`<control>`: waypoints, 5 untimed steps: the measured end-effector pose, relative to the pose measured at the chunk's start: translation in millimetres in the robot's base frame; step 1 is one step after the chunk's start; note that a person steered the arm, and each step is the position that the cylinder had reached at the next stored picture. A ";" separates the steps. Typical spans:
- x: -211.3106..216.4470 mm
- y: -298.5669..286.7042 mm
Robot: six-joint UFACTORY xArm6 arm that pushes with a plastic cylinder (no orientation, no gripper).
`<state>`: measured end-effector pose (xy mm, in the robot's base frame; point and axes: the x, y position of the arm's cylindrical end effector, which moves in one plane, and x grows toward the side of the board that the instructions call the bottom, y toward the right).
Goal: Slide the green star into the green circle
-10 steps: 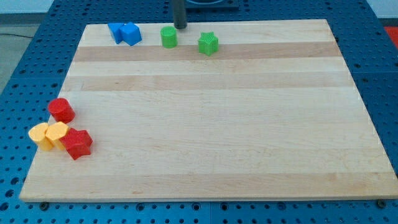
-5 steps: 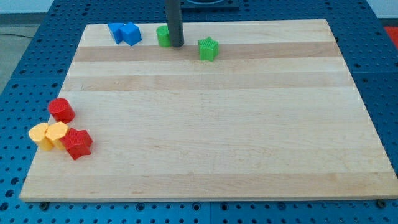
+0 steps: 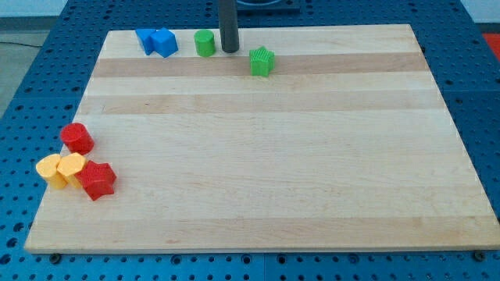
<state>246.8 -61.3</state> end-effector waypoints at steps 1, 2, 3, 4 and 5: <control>0.0 -18.6; 0.0 -47.1; -4.1 -52.6; -36.2 11.2; -50.7 90.1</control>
<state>196.0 28.9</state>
